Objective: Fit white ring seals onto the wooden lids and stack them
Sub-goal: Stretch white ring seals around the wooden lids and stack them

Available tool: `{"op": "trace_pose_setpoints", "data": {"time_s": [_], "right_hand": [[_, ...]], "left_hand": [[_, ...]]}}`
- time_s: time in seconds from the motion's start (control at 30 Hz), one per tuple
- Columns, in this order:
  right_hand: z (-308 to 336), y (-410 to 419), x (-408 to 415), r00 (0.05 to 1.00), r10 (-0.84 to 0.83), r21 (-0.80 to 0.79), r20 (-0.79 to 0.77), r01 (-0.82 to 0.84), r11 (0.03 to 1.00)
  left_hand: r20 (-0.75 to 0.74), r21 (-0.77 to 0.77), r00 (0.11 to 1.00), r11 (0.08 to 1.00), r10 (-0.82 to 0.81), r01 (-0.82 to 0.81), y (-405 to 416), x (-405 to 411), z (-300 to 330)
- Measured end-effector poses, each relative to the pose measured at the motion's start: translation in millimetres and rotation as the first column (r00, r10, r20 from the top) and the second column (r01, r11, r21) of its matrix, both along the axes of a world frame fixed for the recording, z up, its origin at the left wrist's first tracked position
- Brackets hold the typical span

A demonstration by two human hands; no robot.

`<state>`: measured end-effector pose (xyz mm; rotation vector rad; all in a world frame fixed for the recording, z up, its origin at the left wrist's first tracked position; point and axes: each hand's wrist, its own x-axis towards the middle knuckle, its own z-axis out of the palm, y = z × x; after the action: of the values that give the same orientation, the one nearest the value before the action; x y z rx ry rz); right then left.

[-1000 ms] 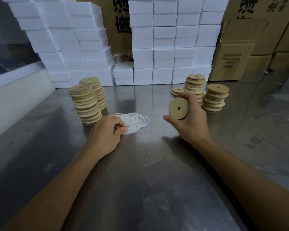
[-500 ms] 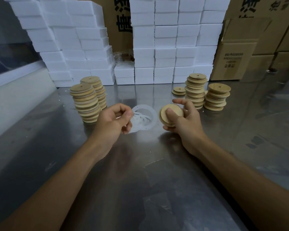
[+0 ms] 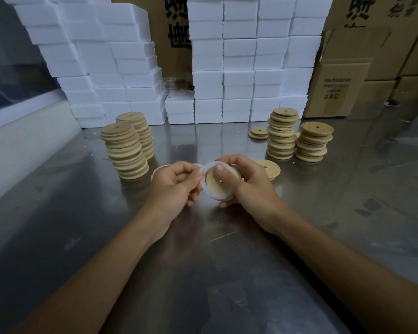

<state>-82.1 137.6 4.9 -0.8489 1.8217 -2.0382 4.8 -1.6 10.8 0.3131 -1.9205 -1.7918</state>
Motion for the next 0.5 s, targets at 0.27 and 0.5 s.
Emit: {"op": "trace_pose_setpoints", "data": {"time_s": [0.27,0.5], "right_hand": [[2.0,-1.7,6.9,0.986,-0.020,0.013,-0.165,0.022,1.000],[-1.2,-1.8,4.4,0.945,-0.070,0.031,-0.319,0.085,0.996]], "left_hand": [[-0.037,-0.041,0.997,0.997,0.071,-0.073,9.1,-5.8,-10.0],[-0.135,-0.034,0.977,0.984,0.167,-0.173,8.6,-7.2,-8.1]]}}
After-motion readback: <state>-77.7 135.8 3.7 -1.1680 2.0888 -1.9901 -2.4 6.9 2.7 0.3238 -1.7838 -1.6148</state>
